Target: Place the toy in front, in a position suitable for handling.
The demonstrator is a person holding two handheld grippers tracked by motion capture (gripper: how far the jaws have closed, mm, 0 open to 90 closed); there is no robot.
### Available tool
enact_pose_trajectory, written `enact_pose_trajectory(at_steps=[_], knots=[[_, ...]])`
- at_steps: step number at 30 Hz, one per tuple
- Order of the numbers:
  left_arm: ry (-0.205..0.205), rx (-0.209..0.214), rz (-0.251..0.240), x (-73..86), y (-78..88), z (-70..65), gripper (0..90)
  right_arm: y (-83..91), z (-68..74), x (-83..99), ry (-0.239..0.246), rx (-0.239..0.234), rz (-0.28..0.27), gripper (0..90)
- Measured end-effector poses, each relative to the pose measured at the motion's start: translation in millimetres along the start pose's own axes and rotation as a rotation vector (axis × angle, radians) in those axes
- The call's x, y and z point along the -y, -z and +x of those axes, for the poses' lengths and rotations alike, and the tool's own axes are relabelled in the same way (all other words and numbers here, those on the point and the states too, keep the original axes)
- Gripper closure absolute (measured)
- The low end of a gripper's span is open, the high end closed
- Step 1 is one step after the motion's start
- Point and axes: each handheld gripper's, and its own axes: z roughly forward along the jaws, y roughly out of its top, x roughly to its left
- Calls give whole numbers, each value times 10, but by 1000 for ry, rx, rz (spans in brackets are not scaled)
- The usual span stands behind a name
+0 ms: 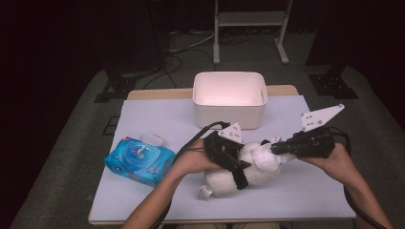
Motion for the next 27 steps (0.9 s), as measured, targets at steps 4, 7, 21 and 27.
enact_pose_trajectory(at_steps=[4,7,21,27], knots=[[1,-4,45,5,-70,-10,377,-91,-28,94,-17,5,58,858],[-1,-17,59,50,-32,-35,352,-86,-82,227,-48,13,58,857],[-9,-110,95,133,34,-125,289,-142,-57,479,-94,-14,77,857],[8,-100,106,118,37,-83,313,-171,-18,574,-112,-47,63,857]])
